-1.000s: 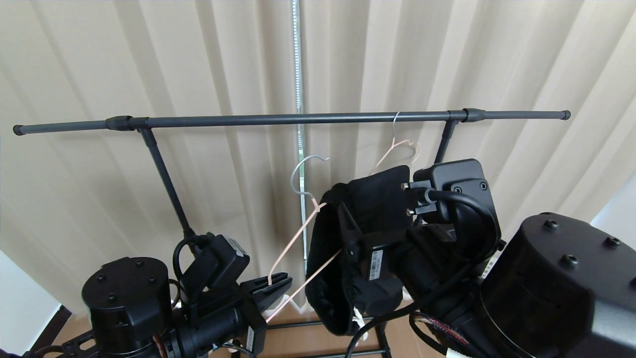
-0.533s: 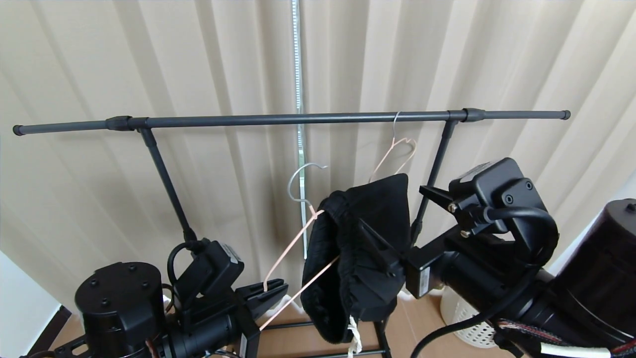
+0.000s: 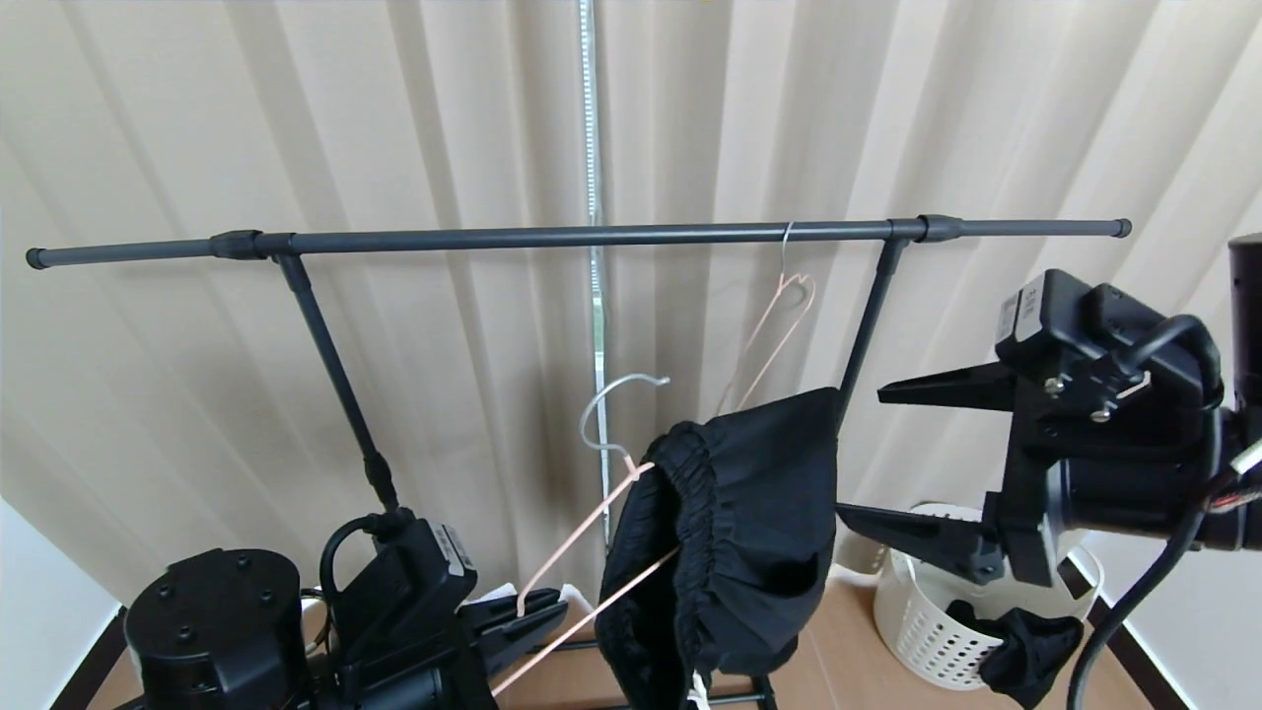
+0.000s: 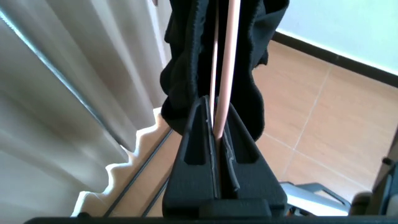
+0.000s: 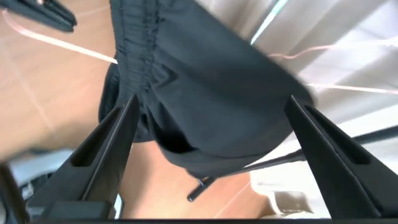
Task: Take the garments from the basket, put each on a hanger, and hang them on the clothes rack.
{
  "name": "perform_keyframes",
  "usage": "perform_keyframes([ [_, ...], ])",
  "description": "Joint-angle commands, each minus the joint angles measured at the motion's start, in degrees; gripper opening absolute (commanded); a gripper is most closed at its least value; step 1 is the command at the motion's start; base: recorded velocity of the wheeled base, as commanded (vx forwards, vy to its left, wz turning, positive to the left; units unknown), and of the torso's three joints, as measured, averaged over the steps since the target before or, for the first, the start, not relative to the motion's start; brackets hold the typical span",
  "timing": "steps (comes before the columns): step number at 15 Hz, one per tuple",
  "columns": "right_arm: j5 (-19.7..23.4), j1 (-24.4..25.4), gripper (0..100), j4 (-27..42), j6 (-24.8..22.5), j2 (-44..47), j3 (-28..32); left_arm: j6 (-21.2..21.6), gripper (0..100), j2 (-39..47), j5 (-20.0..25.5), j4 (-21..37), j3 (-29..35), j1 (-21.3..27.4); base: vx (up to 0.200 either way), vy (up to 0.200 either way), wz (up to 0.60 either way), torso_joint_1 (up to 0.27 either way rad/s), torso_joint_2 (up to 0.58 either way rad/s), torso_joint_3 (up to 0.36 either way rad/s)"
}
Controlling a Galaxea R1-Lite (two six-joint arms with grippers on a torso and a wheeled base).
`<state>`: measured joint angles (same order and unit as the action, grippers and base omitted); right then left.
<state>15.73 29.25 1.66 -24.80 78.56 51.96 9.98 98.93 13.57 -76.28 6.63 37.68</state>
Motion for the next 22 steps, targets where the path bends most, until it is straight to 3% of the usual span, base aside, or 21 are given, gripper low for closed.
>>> perform_keyframes([
  [1,10.73,-9.47,100,13.11,-10.80,6.08,12.73,0.74,0,0.04,0.41,-0.10,-1.09,0.11,0.000,0.000,0.00,0.000,0.00,0.000],
  [3,15.83,-12.28,100,23.83,-18.53,11.53,20.99,1.71,0,-0.05,0.49,-0.10,-1.62,0.38,0.000,0.000,0.00,0.000,0.00,0.000],
  [5,17.85,-14.66,100,35.70,-29.87,18.56,30.92,3.20,0,-0.14,2.34,-0.10,-2.50,0.46,0.000,0.000,0.00,0.000,0.00,0.000],
  [7,20.75,-14.66,100,44.31,-31.37,21.81,37.69,4.69,0,-0.05,3.66,-0.10,-3.03,0.38,0.000,0.000,0.00,0.000,0.00,0.000],
  [11,24.26,-10.96,100,49.32,-35.06,20.41,36.29,5.05,0,-0.14,3.83,-0.10,-3.47,0.46,0.000,0.000,0.00,0.000,0.00,0.000],
  [16,27.96,-8.06,100,48.97,-35.59,22.61,35.67,5.75,0,-0.31,5.50,-0.19,-3.99,0.46,0.000,0.000,0.00,0.000,0.00,0.000],
  [22,28.40,-5.34,100,48.53,-35.59,25.68,35.93,5.75,0,-0.31,7.79,-3.00,-5.05,0.55,0.000,0.000,0.00,0.000,0.00,0.000],
])
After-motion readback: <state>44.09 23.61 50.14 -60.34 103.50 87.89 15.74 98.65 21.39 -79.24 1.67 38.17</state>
